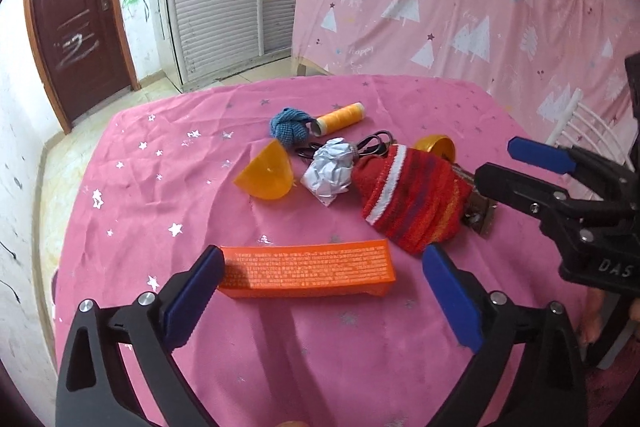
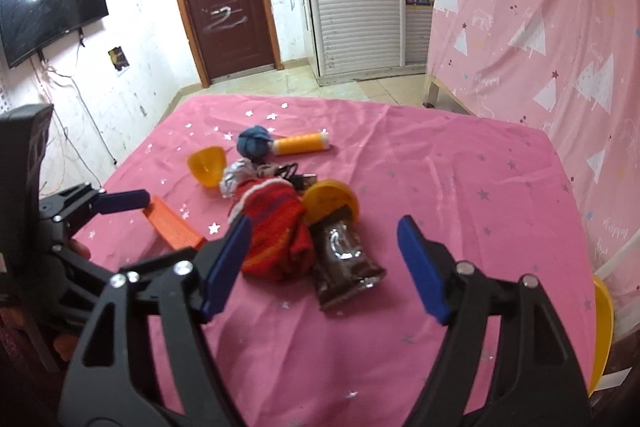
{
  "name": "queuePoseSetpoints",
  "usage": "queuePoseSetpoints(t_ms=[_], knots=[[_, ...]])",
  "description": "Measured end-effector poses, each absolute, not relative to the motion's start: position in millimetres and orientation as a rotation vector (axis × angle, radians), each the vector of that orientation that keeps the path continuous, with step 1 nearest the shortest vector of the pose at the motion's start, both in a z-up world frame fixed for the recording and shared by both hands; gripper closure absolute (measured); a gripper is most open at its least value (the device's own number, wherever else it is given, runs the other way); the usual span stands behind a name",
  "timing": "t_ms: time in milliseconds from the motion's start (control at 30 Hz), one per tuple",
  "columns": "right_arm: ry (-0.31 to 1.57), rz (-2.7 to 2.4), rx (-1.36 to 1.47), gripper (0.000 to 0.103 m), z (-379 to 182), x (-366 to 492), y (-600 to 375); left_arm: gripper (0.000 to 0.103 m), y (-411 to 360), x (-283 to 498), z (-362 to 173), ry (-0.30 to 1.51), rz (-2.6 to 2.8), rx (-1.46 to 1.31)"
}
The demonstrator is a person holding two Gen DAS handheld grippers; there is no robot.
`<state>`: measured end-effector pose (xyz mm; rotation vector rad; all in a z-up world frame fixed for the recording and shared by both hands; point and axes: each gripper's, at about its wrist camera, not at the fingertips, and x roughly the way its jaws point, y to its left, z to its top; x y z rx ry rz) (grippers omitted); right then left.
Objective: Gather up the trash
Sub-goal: 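Move both open tools back over the remaining items on the table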
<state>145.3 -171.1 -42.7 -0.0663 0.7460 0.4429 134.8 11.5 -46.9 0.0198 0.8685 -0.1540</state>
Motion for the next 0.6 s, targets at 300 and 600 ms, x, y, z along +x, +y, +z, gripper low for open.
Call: queuePoseSetpoints(t_ms=[300,600], knots=[[0.763,0.479,-0.124,0.031,-49.1,146.6,-141.7,0.017,30.6,146.4,-60.8,0.926,-0.120,-0.052],[0.811,0.463,-0.166,0.039,-62.1,157.1,-119.4,0.018,57.6,138.7,-58.9,0.912,-0.068,-0.099]])
